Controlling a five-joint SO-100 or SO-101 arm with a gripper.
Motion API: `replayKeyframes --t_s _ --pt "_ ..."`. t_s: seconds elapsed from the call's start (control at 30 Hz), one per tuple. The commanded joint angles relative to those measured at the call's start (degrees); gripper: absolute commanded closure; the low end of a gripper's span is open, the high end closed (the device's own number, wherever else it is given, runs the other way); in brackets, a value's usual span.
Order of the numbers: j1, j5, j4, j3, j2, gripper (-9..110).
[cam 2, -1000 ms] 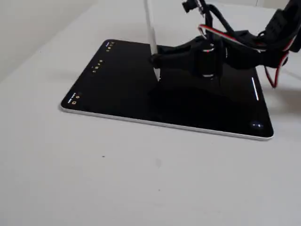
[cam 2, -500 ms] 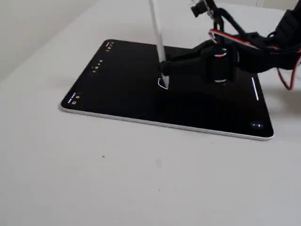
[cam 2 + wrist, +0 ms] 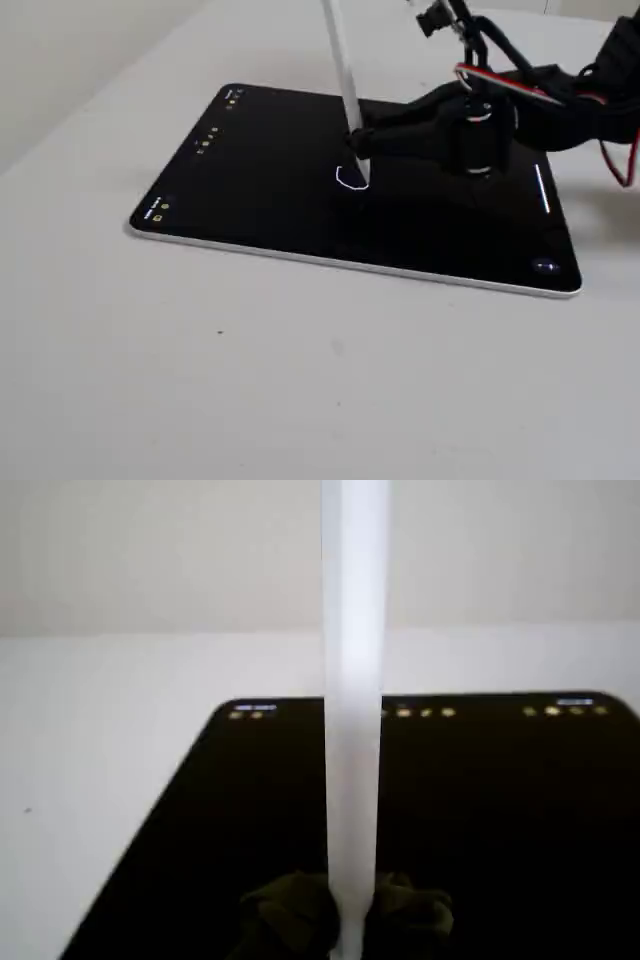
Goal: Draw a circular shape on the ipad using the apple pencil
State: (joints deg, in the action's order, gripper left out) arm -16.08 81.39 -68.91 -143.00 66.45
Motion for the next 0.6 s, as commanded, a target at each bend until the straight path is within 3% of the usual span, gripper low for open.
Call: replayKeyframes --t_s 0.0,0.57 --pt "2.11 2.29 0.44 0.62 0.53 102" --pt "2.99 2.90 -1.85 9.84 -7.03 102"
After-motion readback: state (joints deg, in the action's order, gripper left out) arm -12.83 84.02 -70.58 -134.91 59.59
